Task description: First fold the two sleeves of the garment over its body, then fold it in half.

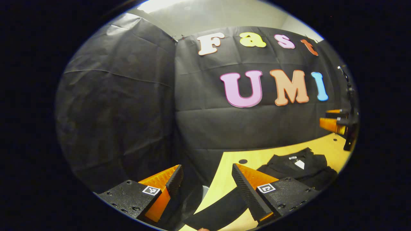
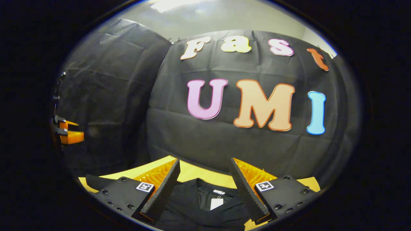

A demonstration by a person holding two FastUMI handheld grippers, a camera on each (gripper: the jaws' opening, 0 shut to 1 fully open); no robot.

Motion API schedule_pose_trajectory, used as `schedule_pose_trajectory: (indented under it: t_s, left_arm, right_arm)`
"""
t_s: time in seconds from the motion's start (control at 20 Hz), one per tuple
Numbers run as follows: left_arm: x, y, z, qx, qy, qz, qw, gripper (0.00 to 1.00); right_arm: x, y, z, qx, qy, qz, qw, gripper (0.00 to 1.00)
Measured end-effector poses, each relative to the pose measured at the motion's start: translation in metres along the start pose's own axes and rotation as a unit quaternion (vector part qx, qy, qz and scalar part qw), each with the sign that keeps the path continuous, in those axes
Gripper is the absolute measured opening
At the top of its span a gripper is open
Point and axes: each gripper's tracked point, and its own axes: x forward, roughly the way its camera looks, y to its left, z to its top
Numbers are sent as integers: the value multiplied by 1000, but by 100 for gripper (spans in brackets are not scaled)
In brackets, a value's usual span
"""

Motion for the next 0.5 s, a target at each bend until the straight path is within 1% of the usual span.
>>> schedule_pose_trajectory:
  t_s: [0.05,0.15,0.25,0.35,0.4,0.45,0.5]
  left_arm:
    - [4,-5,-10,3,16,-20,1000,93]
    - [15,-8,-30,8,43,-44,998,93]
    - [18,-7,-59,11,84,-64,994,94]
    - [20,-17,-88,22,126,-93,987,94]
    - [23,-20,-100,31,142,-106,984,95]
    - [26,-24,-113,42,160,-118,979,94]
    - [27,-25,-128,52,180,-130,974,94]
  right_arm:
    - [-13,-16,9,4,-12,-18,1000,99]
    - [-35,-42,21,9,-30,-45,998,98]
    - [-55,-61,30,7,-49,-68,996,98]
    - [-72,-80,33,3,-52,-90,995,98]
    - [-78,-87,32,2,-52,-101,994,100]
    - [-84,-94,30,4,-48,-109,993,100]
    - [-89,-100,28,7,-45,-116,992,96]
